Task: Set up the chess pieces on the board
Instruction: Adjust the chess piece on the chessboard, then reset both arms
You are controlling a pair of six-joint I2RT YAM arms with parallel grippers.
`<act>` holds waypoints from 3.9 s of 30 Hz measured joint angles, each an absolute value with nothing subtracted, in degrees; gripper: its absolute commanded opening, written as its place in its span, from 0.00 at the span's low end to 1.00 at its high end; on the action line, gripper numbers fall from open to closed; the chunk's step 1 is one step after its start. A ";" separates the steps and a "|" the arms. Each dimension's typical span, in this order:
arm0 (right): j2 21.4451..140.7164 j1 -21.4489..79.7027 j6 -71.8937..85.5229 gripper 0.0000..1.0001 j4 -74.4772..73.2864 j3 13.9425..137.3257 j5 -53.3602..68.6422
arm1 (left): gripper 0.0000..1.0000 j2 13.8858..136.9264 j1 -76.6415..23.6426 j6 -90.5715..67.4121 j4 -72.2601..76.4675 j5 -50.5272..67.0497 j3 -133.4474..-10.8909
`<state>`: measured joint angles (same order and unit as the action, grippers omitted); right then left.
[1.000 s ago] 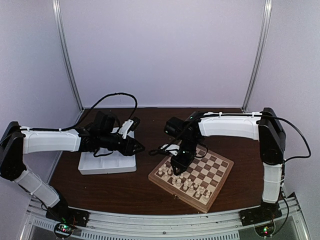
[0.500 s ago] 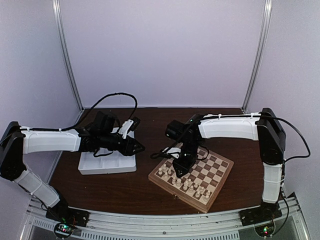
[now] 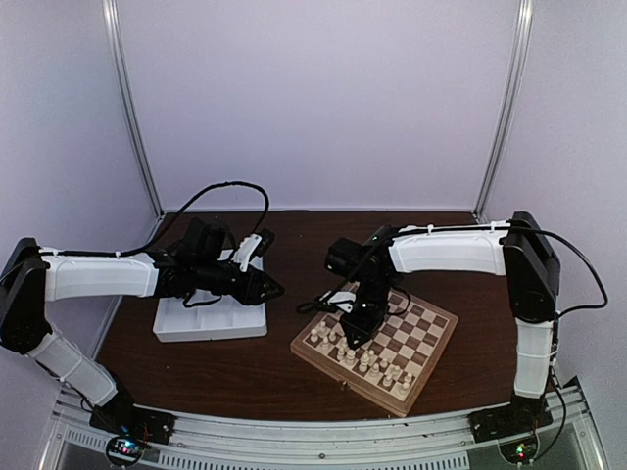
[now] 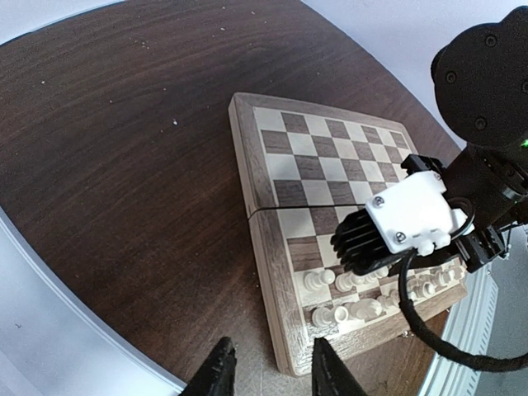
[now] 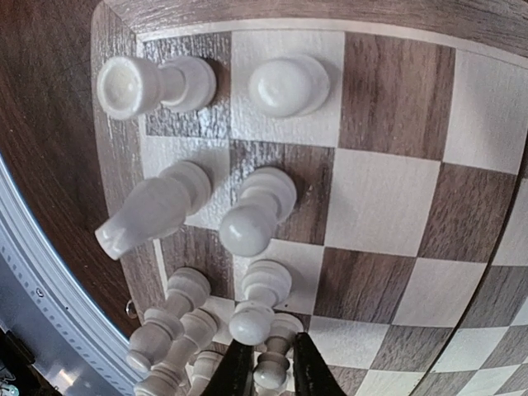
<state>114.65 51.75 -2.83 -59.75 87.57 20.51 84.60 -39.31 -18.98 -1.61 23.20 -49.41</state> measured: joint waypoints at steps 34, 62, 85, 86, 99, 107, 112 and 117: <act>113.23 51.75 -2.83 0.16 -59.99 85.56 21.45 | 0.33 85.36 -39.31 -18.98 -1.63 23.35 -49.41; 112.73 51.75 -3.11 0.33 -60.51 85.84 19.94 | 0.33 85.41 -39.31 -19.00 -1.63 23.38 -49.41; 89.08 49.06 1.67 0.51 -49.52 77.38 -0.05 | 0.33 83.96 -39.31 -19.00 -3.73 22.96 -49.41; 86.89 48.51 2.70 0.53 -47.83 74.98 -2.26 | 0.33 83.57 -39.31 -19.00 -4.03 22.81 -49.41; 74.59 33.61 8.12 1.00 -25.12 51.55 -22.00 | 0.98 76.62 -29.63 -22.70 -12.40 9.98 -49.08; 68.73 20.25 2.81 1.00 3.07 38.59 -30.57 | 0.98 71.11 -20.51 -23.35 -11.86 -15.27 -47.70; 68.14 17.30 -6.15 1.00 22.61 23.49 -28.29 | 0.98 72.03 -19.77 -13.93 1.15 -26.74 -36.64; 80.34 13.04 -7.73 1.00 41.19 18.46 -24.01 | 0.98 76.99 -19.49 -7.53 8.49 -32.60 -33.17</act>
